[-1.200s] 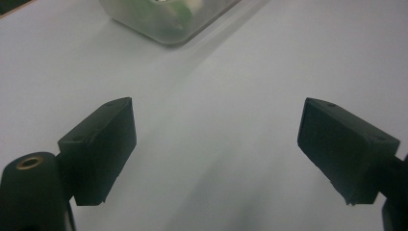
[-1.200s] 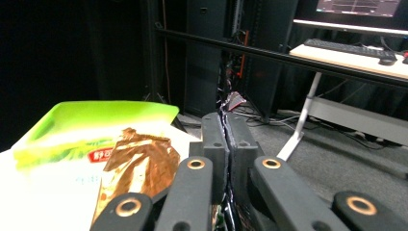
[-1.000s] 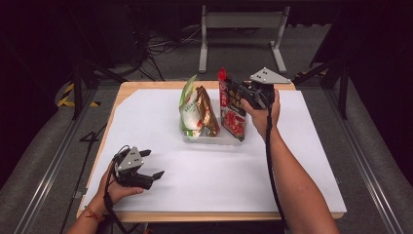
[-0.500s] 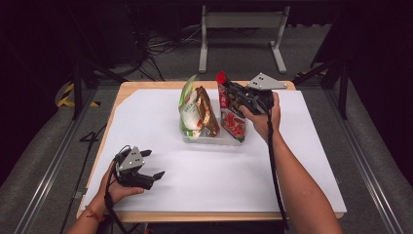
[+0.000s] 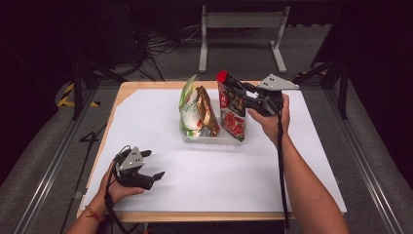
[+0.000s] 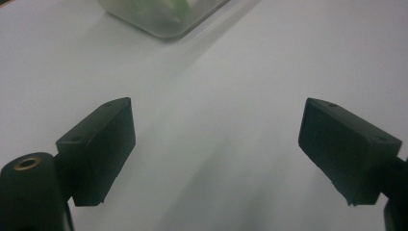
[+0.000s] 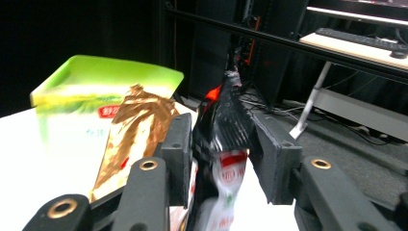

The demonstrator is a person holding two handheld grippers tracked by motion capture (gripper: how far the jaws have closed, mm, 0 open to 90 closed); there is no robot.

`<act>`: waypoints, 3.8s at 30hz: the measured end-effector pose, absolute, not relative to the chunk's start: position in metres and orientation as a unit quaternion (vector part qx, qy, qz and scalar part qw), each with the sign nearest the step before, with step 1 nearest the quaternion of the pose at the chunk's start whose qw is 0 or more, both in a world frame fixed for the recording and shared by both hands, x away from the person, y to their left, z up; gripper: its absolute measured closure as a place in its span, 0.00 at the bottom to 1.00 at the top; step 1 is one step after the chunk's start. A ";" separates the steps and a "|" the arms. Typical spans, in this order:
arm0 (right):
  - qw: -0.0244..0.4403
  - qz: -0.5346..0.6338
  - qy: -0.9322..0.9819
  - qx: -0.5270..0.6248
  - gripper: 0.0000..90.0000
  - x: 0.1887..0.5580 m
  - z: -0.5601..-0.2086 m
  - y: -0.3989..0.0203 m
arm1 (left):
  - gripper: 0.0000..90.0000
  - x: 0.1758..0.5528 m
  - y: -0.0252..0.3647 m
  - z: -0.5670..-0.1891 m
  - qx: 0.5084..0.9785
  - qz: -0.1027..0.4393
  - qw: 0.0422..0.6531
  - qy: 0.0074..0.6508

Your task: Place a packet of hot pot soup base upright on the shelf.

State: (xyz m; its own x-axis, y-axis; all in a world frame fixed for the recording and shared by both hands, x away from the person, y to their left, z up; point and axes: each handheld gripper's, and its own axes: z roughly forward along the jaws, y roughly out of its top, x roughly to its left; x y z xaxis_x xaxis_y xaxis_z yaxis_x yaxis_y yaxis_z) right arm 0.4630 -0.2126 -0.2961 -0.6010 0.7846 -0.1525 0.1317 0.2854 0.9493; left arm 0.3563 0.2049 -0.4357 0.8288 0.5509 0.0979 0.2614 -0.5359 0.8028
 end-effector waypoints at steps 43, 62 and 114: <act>0.283 0.384 0.819 0.319 1.00 0.417 -0.379 -0.217 | 0.15 0.353 0.206 -0.434 0.857 0.178 0.421 0.237; 0.258 0.376 0.832 0.317 1.00 0.413 -0.391 -0.212 | 0.15 0.354 0.208 -0.434 0.858 0.178 0.419 0.236; 0.256 0.386 0.831 0.309 0.94 0.416 -0.389 -0.217 | 0.15 0.353 0.206 -0.434 0.858 0.176 0.421 0.235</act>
